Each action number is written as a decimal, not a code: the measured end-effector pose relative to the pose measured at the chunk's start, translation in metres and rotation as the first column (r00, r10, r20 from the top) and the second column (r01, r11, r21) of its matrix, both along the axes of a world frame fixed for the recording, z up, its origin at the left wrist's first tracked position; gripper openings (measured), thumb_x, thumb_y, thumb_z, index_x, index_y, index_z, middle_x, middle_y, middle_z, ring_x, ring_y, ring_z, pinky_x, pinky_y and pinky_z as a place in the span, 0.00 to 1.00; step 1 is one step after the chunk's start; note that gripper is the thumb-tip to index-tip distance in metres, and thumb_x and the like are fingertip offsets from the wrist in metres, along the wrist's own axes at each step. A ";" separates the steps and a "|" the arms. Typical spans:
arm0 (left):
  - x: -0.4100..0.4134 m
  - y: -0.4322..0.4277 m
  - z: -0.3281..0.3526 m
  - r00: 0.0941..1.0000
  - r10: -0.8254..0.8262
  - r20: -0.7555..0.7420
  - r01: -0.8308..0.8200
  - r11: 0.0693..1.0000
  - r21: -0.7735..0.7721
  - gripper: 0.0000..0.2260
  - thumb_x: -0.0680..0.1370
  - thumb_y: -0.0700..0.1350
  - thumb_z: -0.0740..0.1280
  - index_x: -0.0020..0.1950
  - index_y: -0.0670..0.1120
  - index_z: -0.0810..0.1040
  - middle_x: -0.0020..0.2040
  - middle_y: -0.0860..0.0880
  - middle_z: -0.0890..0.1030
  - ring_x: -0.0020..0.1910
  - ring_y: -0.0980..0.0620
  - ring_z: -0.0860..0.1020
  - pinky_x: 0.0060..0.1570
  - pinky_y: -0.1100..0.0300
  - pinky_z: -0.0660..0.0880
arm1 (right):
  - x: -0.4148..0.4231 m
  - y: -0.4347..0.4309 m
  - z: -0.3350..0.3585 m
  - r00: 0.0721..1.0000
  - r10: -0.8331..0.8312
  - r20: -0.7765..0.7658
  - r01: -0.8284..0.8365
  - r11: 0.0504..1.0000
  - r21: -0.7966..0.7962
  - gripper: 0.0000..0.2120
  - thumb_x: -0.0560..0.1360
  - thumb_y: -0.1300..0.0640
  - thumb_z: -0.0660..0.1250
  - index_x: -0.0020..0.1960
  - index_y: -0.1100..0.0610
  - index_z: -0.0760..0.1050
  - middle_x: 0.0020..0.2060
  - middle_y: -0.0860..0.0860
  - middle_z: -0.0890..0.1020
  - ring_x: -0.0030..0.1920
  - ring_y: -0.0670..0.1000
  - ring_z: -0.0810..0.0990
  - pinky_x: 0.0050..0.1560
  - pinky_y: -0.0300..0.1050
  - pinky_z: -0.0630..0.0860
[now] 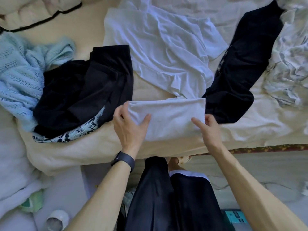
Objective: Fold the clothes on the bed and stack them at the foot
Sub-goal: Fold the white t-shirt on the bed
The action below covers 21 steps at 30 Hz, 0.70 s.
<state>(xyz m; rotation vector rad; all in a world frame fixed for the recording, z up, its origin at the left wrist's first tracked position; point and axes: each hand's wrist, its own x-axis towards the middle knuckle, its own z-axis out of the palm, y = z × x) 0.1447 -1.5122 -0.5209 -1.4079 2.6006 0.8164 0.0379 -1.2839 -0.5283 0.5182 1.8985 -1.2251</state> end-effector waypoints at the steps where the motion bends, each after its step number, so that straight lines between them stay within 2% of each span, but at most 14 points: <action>1: -0.007 0.004 0.001 0.988 -0.151 -0.015 0.150 0.987 -0.061 0.33 0.71 0.60 0.75 0.71 0.47 0.71 0.68 0.43 0.71 0.66 0.45 0.67 0.65 0.54 0.64 | 0.007 0.005 0.001 0.998 0.048 0.043 -0.046 0.998 -0.049 0.24 0.66 0.44 0.75 0.58 0.50 0.76 0.51 0.47 0.84 0.51 0.48 0.83 0.46 0.40 0.78; 3: -0.029 0.011 0.000 0.903 -0.430 -0.006 0.427 0.900 -0.089 0.31 0.72 0.64 0.70 0.70 0.50 0.73 0.67 0.46 0.72 0.66 0.46 0.68 0.65 0.52 0.65 | 0.012 0.013 0.002 0.981 0.182 0.068 -0.176 0.980 -0.096 0.25 0.64 0.49 0.76 0.61 0.46 0.76 0.53 0.45 0.85 0.55 0.47 0.83 0.53 0.45 0.79; 5: -0.055 0.023 -0.004 0.787 -0.616 0.024 0.617 0.785 -0.059 0.29 0.73 0.66 0.68 0.68 0.51 0.75 0.63 0.49 0.76 0.64 0.47 0.71 0.64 0.51 0.65 | 0.009 0.015 0.003 0.942 0.333 0.033 -0.331 0.942 -0.055 0.24 0.64 0.49 0.75 0.59 0.42 0.76 0.53 0.44 0.85 0.58 0.48 0.81 0.56 0.48 0.78; 7: -0.080 0.037 -0.008 0.709 -0.704 0.041 0.705 0.710 -0.002 0.26 0.73 0.66 0.68 0.65 0.51 0.76 0.59 0.50 0.77 0.60 0.47 0.73 0.61 0.53 0.64 | 0.000 0.013 0.001 0.881 0.474 -0.016 -0.474 0.881 0.001 0.22 0.67 0.47 0.72 0.60 0.47 0.77 0.51 0.48 0.83 0.61 0.54 0.77 0.58 0.53 0.76; 10: -0.107 0.045 -0.021 0.669 -0.738 0.085 0.740 0.673 0.021 0.16 0.78 0.61 0.65 0.57 0.52 0.78 0.55 0.50 0.76 0.57 0.47 0.74 0.55 0.53 0.66 | -0.002 0.016 -0.002 0.828 0.559 -0.047 -0.551 0.827 0.113 0.16 0.71 0.41 0.71 0.54 0.48 0.76 0.46 0.47 0.76 0.57 0.50 0.71 0.53 0.47 0.73; 12: -0.116 0.040 -0.032 0.640 -0.754 0.147 0.764 0.644 -0.025 0.12 0.81 0.58 0.62 0.54 0.52 0.76 0.52 0.50 0.76 0.55 0.46 0.74 0.53 0.53 0.65 | 0.010 0.027 -0.003 0.863 0.504 -0.040 -0.490 0.853 0.181 0.14 0.72 0.37 0.72 0.49 0.46 0.76 0.43 0.45 0.79 0.50 0.47 0.75 0.48 0.46 0.74; 14: -0.118 0.039 -0.038 0.622 -0.759 0.192 0.774 0.633 -0.006 0.12 0.81 0.59 0.62 0.53 0.52 0.76 0.51 0.50 0.76 0.53 0.47 0.74 0.52 0.53 0.63 | 0.030 0.037 -0.005 0.944 0.330 0.019 -0.329 0.933 0.146 0.13 0.73 0.39 0.73 0.50 0.46 0.78 0.44 0.44 0.83 0.47 0.46 0.82 0.47 0.49 0.79; 16: -0.115 0.047 -0.041 0.589 -0.782 0.207 0.800 0.600 -0.007 0.12 0.82 0.57 0.62 0.53 0.50 0.76 0.51 0.48 0.75 0.54 0.46 0.74 0.51 0.53 0.63 | 0.045 0.041 -0.007 0.973 0.226 0.043 -0.230 0.967 0.107 0.15 0.72 0.38 0.73 0.52 0.45 0.78 0.44 0.44 0.84 0.45 0.45 0.83 0.45 0.48 0.81; 19: -0.106 0.059 -0.035 0.591 -0.780 0.206 0.805 0.587 -0.087 0.12 0.82 0.55 0.61 0.54 0.48 0.76 0.52 0.47 0.76 0.55 0.44 0.74 0.51 0.51 0.66 | 0.054 0.043 -0.007 0.992 0.114 0.051 -0.116 0.993 0.033 0.17 0.70 0.36 0.74 0.55 0.42 0.78 0.48 0.42 0.84 0.46 0.43 0.82 0.49 0.45 0.80; 21: -0.093 0.063 -0.030 0.634 -0.757 0.160 0.772 0.607 -0.188 0.14 0.81 0.55 0.61 0.60 0.49 0.77 0.58 0.47 0.76 0.58 0.44 0.75 0.57 0.49 0.67 | 0.060 0.049 -0.007 0.997 0.052 0.050 -0.053 0.998 0.016 0.18 0.71 0.38 0.74 0.58 0.40 0.78 0.50 0.40 0.84 0.49 0.42 0.82 0.51 0.44 0.79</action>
